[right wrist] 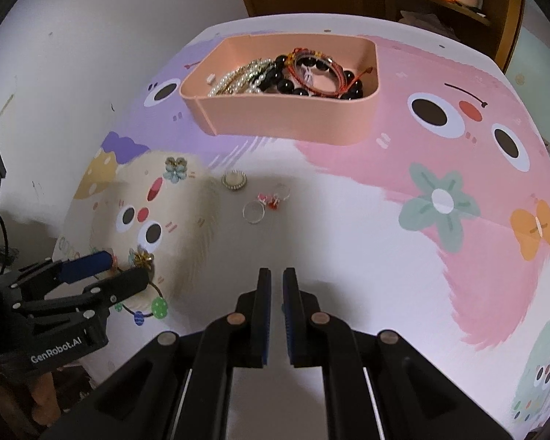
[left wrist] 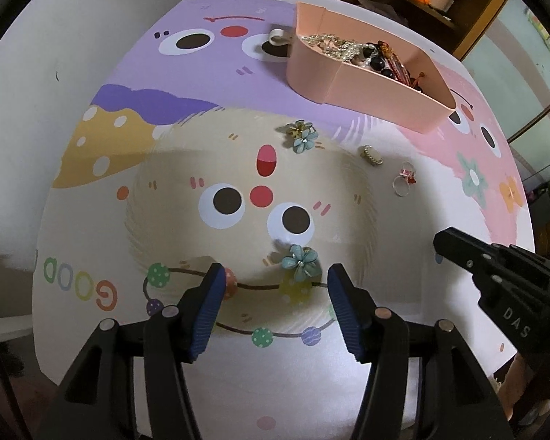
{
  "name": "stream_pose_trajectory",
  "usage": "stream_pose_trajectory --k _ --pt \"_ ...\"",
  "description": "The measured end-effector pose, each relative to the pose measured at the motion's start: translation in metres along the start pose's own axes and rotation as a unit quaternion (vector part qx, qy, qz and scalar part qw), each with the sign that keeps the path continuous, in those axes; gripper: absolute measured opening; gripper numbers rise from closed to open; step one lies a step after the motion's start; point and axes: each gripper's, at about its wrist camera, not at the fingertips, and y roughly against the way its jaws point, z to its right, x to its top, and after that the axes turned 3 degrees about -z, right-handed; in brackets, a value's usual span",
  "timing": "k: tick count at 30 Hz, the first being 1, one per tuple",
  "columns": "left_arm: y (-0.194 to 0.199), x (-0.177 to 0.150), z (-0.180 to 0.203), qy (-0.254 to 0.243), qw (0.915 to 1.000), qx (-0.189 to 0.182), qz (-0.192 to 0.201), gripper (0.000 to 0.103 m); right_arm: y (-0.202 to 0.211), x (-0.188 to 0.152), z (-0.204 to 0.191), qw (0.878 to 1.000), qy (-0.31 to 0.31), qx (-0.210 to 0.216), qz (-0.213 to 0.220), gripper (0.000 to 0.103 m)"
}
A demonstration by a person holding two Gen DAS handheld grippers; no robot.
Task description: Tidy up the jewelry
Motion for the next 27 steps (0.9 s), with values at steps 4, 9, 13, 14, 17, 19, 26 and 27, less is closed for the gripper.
stream_pose_trajectory --k 4,9,13,14,17,19,26,27 --pt "0.0 -0.001 0.004 -0.013 0.9998 0.009 0.008 0.03 -0.003 0.0 0.0 1.0 0.001 -0.001 -0.004 0.007" --pt "0.0 -0.001 0.006 -0.021 0.9997 0.01 0.011 0.011 -0.006 0.0 -0.004 1.0 0.008 -0.002 -0.006 0.007" --pt "0.004 0.002 -0.001 -0.009 0.9996 0.013 0.024 0.011 -0.009 0.002 -0.011 1.0 0.016 0.006 -0.008 0.007" --pt "0.006 0.005 -0.005 -0.004 0.9995 0.013 0.03 0.011 -0.01 0.004 -0.014 1.0 0.02 0.011 -0.009 0.007" --pt "0.011 0.014 -0.015 0.009 0.999 0.014 0.041 0.011 -0.011 0.014 -0.024 0.999 0.034 0.032 -0.007 0.007" --pt "0.014 0.02 -0.023 0.02 0.9984 0.018 0.049 0.011 -0.01 0.024 -0.032 0.998 0.047 0.05 -0.004 0.007" --pt "0.016 0.042 -0.05 0.058 0.9959 0.024 0.065 0.011 -0.015 0.063 -0.058 0.994 0.084 0.071 0.022 0.028" --pt "0.016 0.044 -0.055 0.065 0.9954 0.024 0.066 0.011 -0.017 0.066 -0.06 0.993 0.086 0.074 0.022 0.028"
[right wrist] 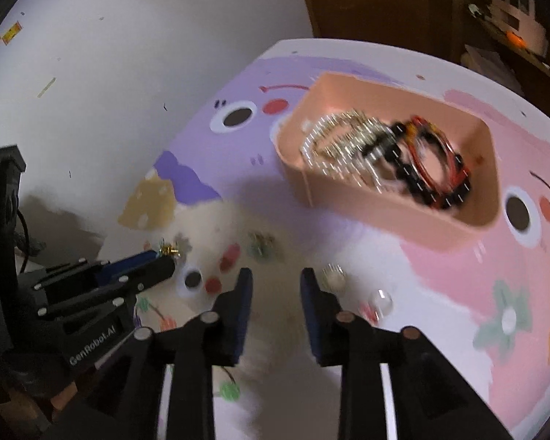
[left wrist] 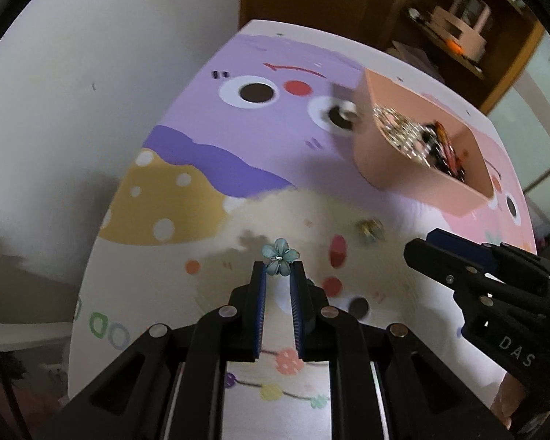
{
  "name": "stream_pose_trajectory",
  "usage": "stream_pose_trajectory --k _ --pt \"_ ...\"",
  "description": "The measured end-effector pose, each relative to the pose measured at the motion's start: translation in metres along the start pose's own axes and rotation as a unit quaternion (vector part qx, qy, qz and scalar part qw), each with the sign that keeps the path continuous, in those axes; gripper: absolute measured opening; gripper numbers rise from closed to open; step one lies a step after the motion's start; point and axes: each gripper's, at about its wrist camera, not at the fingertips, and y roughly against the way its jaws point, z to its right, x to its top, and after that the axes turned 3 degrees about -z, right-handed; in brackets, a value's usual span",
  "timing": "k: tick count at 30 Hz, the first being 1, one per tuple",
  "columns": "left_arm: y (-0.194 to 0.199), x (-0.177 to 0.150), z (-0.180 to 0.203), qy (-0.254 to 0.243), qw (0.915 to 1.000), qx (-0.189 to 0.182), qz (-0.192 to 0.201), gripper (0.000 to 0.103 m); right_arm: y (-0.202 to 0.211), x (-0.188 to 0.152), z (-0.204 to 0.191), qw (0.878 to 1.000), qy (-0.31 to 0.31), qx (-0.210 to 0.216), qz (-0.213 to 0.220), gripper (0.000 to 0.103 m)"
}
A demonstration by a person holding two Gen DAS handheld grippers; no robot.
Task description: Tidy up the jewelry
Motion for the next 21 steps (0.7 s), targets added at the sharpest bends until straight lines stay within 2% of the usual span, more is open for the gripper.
stream_pose_trajectory --k 2,9,18,21 --pt "-0.001 0.003 -0.005 0.007 1.0 0.0 0.001 0.011 -0.008 0.009 -0.004 1.0 0.007 0.008 -0.004 0.029" --pt "-0.008 0.002 -0.016 0.022 0.9997 -0.002 -0.005 0.011 -0.038 0.021 -0.014 0.999 0.022 -0.006 -0.029 0.029" --pt "-0.01 0.0 -0.018 0.024 0.9997 -0.007 -0.007 0.011 -0.046 0.021 -0.023 0.998 0.047 -0.037 -0.022 0.028" --pt "-0.01 -0.002 -0.016 0.021 0.9997 -0.009 -0.008 0.011 -0.048 0.018 -0.027 0.996 0.061 -0.058 -0.017 0.022"
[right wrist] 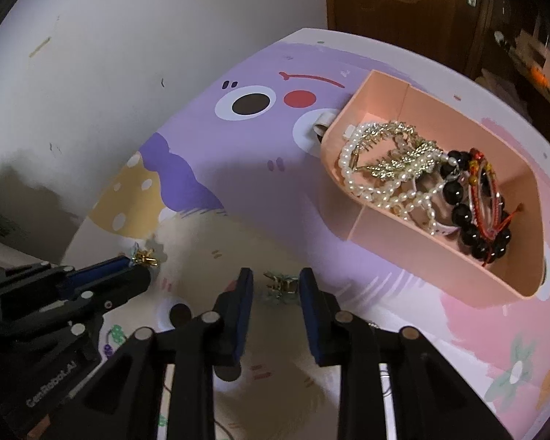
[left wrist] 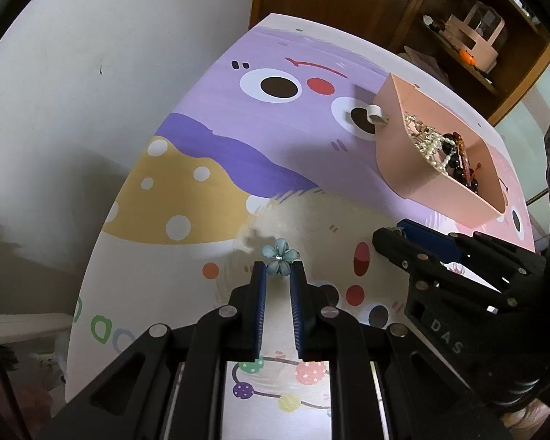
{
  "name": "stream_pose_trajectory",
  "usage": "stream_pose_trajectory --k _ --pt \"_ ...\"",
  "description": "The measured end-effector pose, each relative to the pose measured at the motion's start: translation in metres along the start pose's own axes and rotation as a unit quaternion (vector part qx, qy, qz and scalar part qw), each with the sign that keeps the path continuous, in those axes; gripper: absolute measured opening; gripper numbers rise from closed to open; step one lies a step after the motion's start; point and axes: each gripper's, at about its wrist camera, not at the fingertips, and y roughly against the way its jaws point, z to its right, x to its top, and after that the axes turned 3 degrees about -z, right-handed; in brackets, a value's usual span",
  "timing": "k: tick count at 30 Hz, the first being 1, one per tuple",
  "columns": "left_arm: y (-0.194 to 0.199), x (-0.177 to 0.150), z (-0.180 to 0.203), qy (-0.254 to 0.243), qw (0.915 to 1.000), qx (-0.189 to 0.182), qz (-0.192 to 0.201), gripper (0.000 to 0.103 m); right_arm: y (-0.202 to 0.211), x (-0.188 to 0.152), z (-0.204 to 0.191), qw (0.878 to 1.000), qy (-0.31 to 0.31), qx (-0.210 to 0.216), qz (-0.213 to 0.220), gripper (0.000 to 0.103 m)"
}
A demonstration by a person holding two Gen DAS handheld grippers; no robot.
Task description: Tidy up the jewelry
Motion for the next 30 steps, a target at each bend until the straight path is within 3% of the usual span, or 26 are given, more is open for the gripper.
stream_pose_trajectory --k 8,18,24,30 --pt "0.0 0.0 0.011 -0.013 0.9999 -0.005 -0.002 0.011 0.008 -0.011 0.003 1.0 -0.003 0.016 0.005 0.021" --pt "0.018 0.009 0.05 -0.067 0.9973 -0.026 0.014 0.011 0.071 -0.032 0.046 0.998 -0.042 0.019 0.053 0.021" --pt "0.033 0.039 0.09 -0.101 0.9919 -0.071 0.032 0.011 0.109 -0.024 0.101 0.991 -0.1 0.02 0.085 0.021" --pt "0.032 0.072 0.127 -0.117 0.9852 -0.123 0.02 0.011 0.111 -0.007 0.141 0.983 -0.159 0.044 0.076 0.021"
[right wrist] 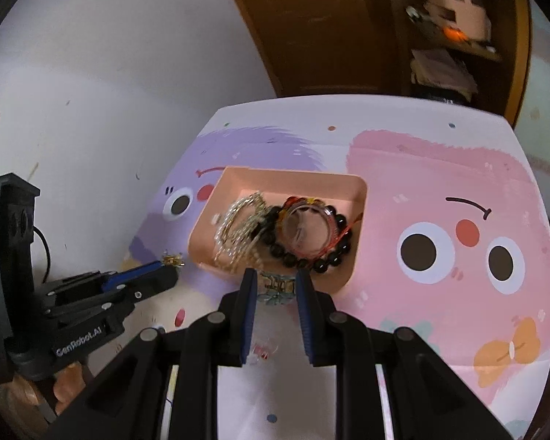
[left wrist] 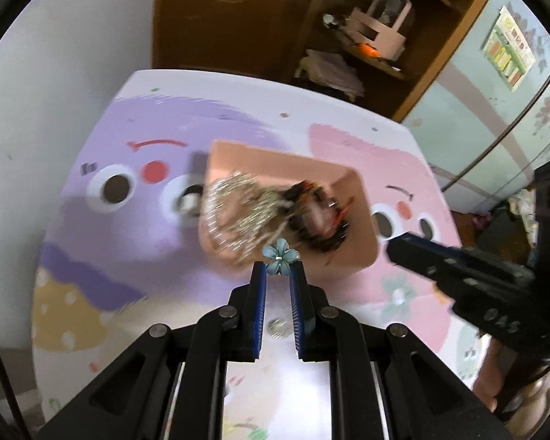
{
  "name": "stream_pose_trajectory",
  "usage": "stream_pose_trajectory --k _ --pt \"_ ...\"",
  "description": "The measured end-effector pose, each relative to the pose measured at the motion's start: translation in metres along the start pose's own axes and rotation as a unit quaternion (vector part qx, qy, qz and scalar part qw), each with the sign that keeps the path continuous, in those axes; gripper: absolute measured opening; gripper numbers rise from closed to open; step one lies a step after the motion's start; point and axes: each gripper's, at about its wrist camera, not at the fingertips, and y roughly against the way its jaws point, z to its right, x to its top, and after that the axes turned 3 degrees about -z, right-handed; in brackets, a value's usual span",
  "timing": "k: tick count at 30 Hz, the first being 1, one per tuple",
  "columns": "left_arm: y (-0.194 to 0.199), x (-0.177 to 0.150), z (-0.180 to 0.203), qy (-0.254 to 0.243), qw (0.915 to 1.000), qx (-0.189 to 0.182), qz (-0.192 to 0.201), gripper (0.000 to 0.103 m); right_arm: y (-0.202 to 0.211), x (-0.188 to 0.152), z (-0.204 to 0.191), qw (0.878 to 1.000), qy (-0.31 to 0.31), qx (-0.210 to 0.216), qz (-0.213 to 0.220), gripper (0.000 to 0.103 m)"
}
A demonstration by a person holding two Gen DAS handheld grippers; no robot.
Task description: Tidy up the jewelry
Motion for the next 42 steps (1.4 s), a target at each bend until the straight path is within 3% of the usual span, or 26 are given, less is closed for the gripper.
stream_pose_trajectory --k 5,11,18,21,29,37,42 --pt "-0.023 0.019 0.011 0.004 0.9992 -0.029 -0.029 0.011 -0.019 0.012 0.016 0.999 -0.038 -0.01 -0.034 0.021" --pt "-0.052 0.023 0.011 0.021 0.9975 -0.031 -0.06 0.011 -0.034 0.013 0.025 0.996 -0.062 -0.002 -0.06 0.022" --pt "-0.064 0.024 0.007 0.027 0.9971 -0.019 -0.069 0.011 -0.039 0.015 0.026 0.995 -0.067 -0.014 -0.066 0.022" --pt "-0.064 0.023 0.005 0.032 0.9968 -0.019 -0.07 0.019 -0.04 0.014 0.026 0.995 -0.07 -0.013 -0.072 0.022" --pt "-0.055 0.021 0.001 0.044 0.997 -0.023 -0.06 0.032 -0.034 0.013 0.024 0.995 -0.075 -0.021 -0.062 0.022" --pt "-0.023 0.01 -0.003 0.043 0.9989 -0.004 -0.021 0.043 -0.022 0.003 0.018 0.996 -0.07 -0.026 -0.045 0.022" --pt "-0.003 -0.005 -0.007 0.039 0.9992 0.006 -0.003 0.044 -0.012 -0.011 0.011 0.997 -0.058 -0.032 -0.036 0.022"
